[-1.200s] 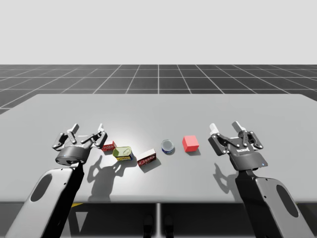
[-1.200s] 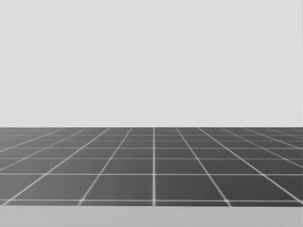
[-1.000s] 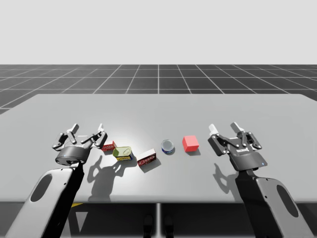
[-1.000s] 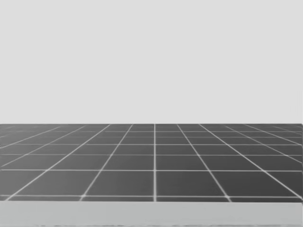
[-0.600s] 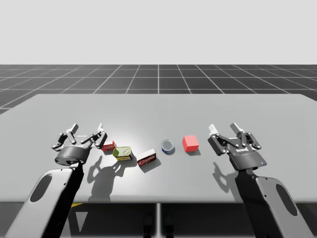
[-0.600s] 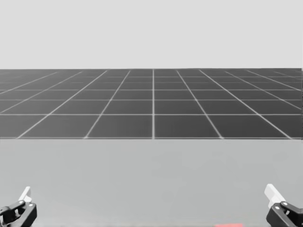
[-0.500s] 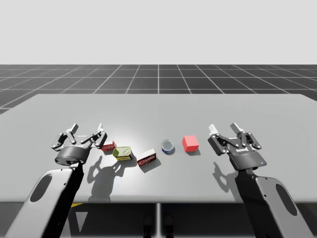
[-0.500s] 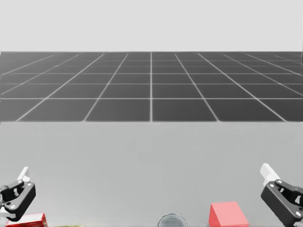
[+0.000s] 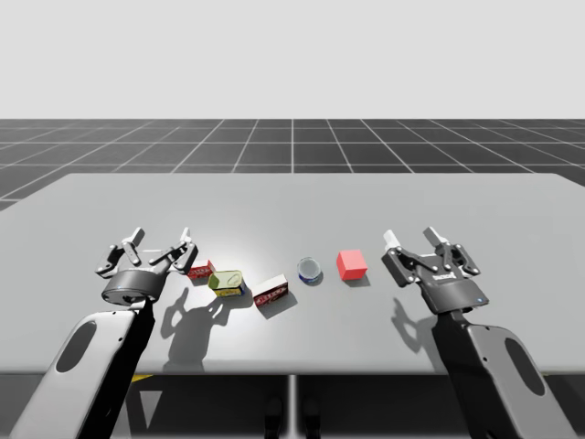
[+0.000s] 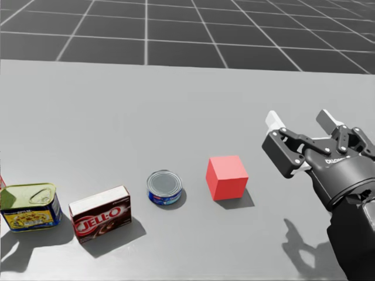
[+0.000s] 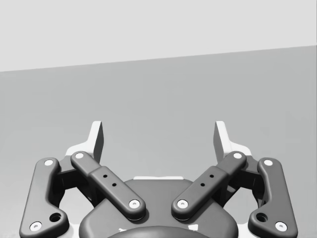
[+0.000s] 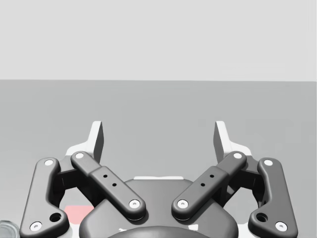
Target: Find the red cube and pick it up.
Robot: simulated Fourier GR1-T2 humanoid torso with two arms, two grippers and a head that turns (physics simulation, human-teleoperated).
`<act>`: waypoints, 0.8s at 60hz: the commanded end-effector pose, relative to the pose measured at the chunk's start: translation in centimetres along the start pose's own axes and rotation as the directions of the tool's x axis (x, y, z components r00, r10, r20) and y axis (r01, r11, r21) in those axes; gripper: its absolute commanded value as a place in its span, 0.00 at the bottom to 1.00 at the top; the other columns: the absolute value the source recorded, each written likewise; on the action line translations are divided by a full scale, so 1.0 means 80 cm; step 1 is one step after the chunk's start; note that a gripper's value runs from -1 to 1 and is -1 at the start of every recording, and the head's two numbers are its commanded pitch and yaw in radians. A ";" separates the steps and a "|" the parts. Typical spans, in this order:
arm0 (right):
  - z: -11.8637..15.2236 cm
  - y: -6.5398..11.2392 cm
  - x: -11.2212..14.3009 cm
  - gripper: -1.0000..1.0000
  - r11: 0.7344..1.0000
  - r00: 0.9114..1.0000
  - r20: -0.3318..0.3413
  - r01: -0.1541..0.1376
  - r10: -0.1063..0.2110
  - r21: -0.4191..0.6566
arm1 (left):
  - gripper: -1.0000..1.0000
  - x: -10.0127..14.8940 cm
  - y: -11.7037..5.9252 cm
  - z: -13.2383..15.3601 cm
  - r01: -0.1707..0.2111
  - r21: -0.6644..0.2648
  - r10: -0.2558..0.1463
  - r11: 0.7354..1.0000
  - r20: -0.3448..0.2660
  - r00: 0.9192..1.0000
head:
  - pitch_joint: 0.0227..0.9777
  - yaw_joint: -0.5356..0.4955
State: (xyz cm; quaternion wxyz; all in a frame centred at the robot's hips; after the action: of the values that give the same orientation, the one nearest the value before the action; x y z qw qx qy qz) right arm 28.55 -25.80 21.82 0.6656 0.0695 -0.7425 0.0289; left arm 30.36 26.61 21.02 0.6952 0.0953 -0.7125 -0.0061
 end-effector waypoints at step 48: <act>0.051 0.046 -0.006 0.00 0.999 0.996 -0.087 -0.006 0.009 0.039 | 0.00 0.001 -0.002 0.000 -0.022 -0.016 0.022 1.000 0.007 1.000 | 0.78 0.28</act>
State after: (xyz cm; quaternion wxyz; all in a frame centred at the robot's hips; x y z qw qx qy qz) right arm 25.59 -23.79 22.41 0.6817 0.0771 -0.7264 0.0415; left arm 30.37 26.44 21.11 0.6952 0.0863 -0.7136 -0.0040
